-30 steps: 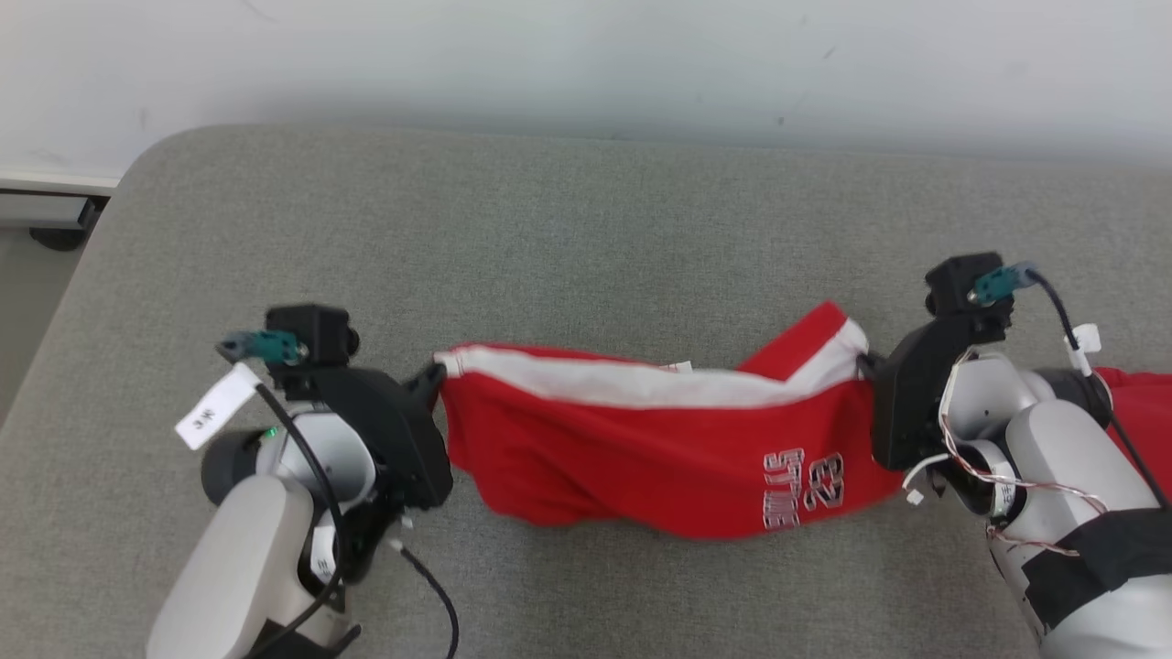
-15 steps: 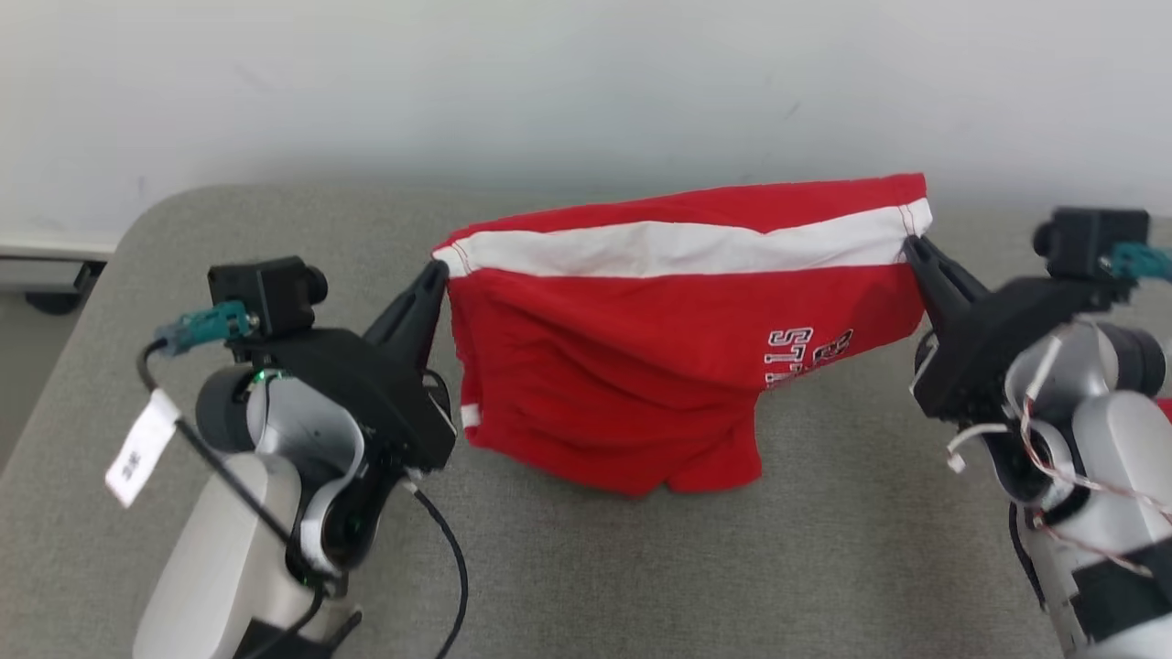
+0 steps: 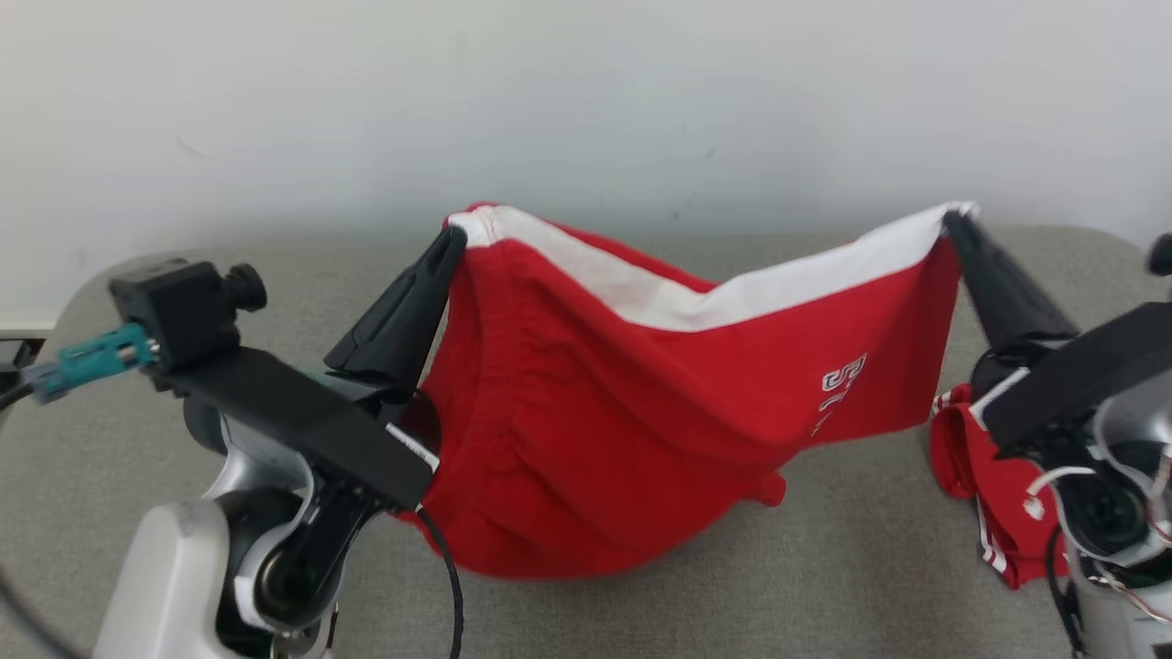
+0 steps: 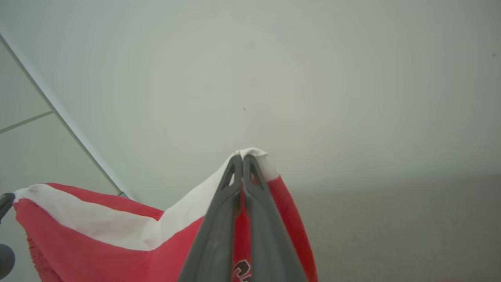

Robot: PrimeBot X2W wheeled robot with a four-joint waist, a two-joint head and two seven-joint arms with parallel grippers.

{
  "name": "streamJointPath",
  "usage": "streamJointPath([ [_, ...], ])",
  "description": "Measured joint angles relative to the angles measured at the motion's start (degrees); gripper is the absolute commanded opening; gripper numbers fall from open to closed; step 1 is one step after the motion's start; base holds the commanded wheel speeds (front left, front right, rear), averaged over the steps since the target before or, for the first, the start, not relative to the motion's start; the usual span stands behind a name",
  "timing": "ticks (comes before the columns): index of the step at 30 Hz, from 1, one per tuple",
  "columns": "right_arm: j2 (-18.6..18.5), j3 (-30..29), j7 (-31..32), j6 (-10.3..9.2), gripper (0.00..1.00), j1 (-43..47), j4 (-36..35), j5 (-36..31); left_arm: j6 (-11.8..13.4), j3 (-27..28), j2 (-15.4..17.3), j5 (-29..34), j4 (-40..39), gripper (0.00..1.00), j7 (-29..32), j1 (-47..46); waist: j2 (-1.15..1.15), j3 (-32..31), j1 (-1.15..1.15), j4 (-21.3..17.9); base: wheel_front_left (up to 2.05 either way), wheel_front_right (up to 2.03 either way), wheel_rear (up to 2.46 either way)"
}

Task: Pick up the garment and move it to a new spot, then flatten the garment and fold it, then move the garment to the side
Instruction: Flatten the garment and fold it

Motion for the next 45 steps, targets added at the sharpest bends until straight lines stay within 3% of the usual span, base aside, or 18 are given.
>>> streamJointPath([
  [4,1.04,2.38,1.34,-1.53,0.00,-3.32,11.13,-0.82,2.41,-0.36,-0.34,2.09,10.45,0.00,1.13,-2.06,0.02,1.93,0.01,-0.75,0.00,0.00,0.00],
  [5,2.69,3.20,1.03,-2.09,0.00,-10.07,19.31,-1.48,3.53,0.00,-0.52,6.02,17.70,0.00,0.11,-6.75,0.02,3.32,0.02,-1.07,0.00,0.00,0.00],
  [8,4.91,4.19,-2.12,-2.74,0.00,-23.39,28.03,-3.97,4.11,1.87,-1.32,10.63,26.69,0.00,-4.03,-18.69,0.02,5.43,0.03,-1.82,0.00,0.00,0.00],
  [12,4.68,0.44,-8.68,-2.77,0.00,-37.68,29.67,-5.00,4.04,2.18,-2.61,14.63,28.92,0.00,-11.11,-34.43,0.02,7.88,0.03,-3.05,0.00,0.00,0.00],
  [15,2.13,-2.45,-11.79,-1.86,0.00,-39.22,26.92,-4.39,3.52,1.69,-3.74,15.57,25.31,0.00,-16.18,-39.06,0.02,9.51,0.03,-3.48,0.00,0.00,0.00],
  [19,0.19,-2.04,-11.40,0.16,0.00,-33.03,25.03,-4.10,1.51,0.00,-3.36,15.13,23.48,0.00,-18.04,-35.11,0.02,11.28,0.03,-3.26,0.00,0.00,0.00],
  [24,-0.09,1.29,-6.22,2.67,0.00,-12.35,24.91,-3.31,-0.64,-4.34,0.11,15.25,24.58,0.00,-17.03,-16.33,0.02,13.18,0.03,-2.19,0.00,0.00,0.00],
  [28,2.15,3.61,-4.49,3.60,0.00,0.16,28.31,-2.26,-2.41,-6.91,3.65,15.57,31.48,0.00,-17.11,-3.66,0.02,14.46,0.02,-1.16,0.00,0.00,0.00],
  [36,3.87,5.14,-3.94,5.44,0.00,6.05,28.91,-0.77,-3.60,-5.65,5.78,15.57,38.44,0.00,-21.15,1.08,0.02,12.55,0.01,-0.14,0.00,0.00,0.00],
  [45,0.67,6.68,-2.65,6.67,0.00,13.28,23.28,-1.62,-5.58,-6.91,5.75,14.64,42.01,0.00,-23.62,7.60,0.00,6.68,0.01,-0.24,0.00,0.00,0.00],
])
